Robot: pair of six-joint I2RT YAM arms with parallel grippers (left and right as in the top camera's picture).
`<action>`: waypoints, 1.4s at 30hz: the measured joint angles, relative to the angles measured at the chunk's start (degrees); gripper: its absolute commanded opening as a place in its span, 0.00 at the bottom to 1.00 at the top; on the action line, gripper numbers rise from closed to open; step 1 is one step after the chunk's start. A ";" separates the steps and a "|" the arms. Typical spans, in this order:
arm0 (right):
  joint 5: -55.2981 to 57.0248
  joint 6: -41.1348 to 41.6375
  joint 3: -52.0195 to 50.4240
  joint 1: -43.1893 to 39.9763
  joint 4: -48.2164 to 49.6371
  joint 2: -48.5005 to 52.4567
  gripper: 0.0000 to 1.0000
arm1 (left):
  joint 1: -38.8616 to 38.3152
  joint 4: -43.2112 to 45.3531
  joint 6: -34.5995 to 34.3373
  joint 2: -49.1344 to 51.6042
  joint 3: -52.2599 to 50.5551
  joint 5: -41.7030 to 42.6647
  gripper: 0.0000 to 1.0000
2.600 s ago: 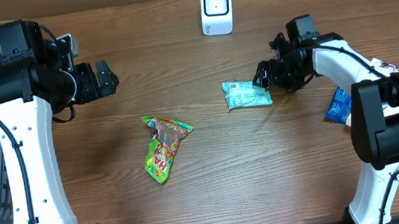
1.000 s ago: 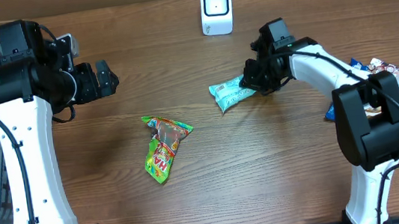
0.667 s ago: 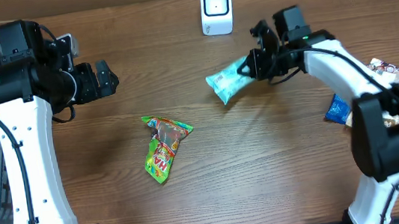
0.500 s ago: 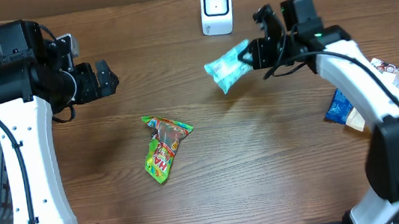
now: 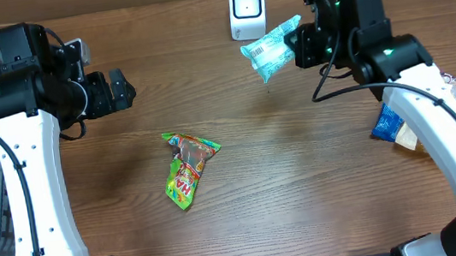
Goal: Scan the item barcode
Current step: 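Lift the wipes pack and carry it to the white scanner, then hold the wipes pack's barcode against the scanner window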
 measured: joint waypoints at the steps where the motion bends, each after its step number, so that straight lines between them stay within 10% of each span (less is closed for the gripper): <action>1: 1.86 0.13 0.00 0.52 0.13 0.00 0.04 | -0.02 0.00 0.00 0.00 0.00 0.02 1.00; 20: 40.65 -25.79 0.15 10.38 31.43 14.03 0.04 | -0.02 0.00 0.00 0.00 0.00 0.00 1.00; 42: 42.23 -62.42 0.28 10.34 70.10 33.31 0.04 | 0.00 -0.02 0.00 0.00 0.00 0.02 1.00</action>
